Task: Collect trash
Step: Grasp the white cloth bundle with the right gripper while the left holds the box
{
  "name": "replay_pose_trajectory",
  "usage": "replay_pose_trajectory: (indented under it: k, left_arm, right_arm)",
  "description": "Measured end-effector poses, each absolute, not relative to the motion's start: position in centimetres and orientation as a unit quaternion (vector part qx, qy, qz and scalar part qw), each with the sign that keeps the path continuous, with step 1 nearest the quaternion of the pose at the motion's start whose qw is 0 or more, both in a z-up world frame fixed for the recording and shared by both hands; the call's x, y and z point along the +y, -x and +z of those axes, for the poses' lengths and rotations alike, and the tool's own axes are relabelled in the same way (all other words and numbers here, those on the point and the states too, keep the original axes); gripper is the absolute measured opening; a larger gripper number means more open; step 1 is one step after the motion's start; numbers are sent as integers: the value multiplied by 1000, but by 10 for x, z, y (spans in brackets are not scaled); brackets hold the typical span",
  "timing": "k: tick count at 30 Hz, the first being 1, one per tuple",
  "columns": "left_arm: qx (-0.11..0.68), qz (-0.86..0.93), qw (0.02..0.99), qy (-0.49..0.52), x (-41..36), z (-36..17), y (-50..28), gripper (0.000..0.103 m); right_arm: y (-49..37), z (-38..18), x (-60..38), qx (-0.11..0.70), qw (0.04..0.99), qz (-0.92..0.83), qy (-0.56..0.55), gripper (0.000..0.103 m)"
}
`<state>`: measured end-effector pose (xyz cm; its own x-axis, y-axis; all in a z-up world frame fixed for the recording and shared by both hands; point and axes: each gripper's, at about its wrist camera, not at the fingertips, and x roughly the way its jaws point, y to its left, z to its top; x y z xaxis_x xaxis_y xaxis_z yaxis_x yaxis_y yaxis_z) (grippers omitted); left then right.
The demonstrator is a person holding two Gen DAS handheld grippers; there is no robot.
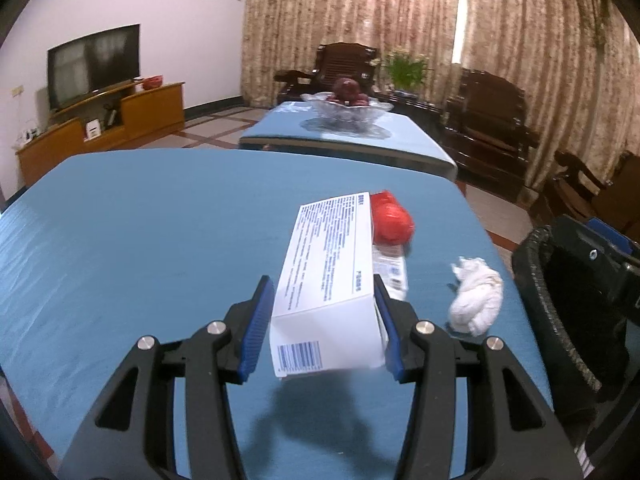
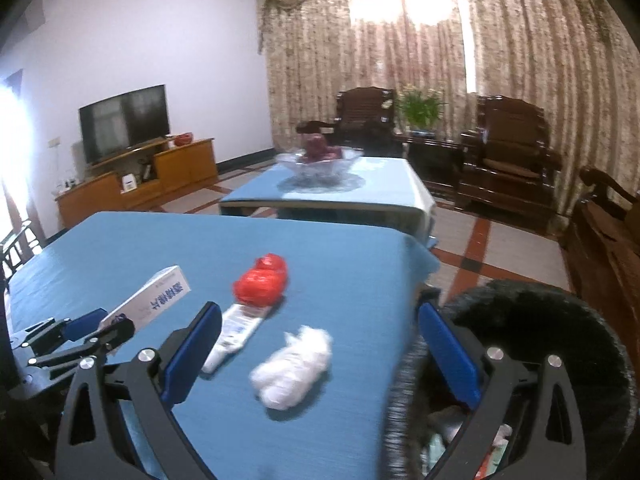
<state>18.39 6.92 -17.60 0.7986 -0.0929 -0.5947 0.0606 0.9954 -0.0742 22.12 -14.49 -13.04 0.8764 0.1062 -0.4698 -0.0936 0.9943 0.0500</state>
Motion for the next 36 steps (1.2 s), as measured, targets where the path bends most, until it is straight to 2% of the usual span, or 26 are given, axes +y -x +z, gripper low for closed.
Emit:
replay_pose_trajectory:
  k: [7, 22, 27, 32, 36]
  left_arm:
    - [316, -16, 948, 38, 89, -179, -184, 47]
    - [319, -5, 947, 41, 104, -190, -184, 47]
    - [322, -6, 946, 38, 105, -191, -187, 47]
    - [322, -7, 946, 36, 104, -191, -189, 47]
    - [323, -7, 946, 34, 102, -190, -190, 47]
  right_arm:
    - [-242, -154, -115, 266, 962, 66, -5, 89]
    - [-262, -186, -115, 307, 951, 32, 4, 86]
    - [-270, -196, -112, 330, 943, 37, 11, 81]
    - [-277, -204, -112, 359, 932, 44, 9, 68]
    - [-277, -210, -111, 378, 924, 51, 10, 63]
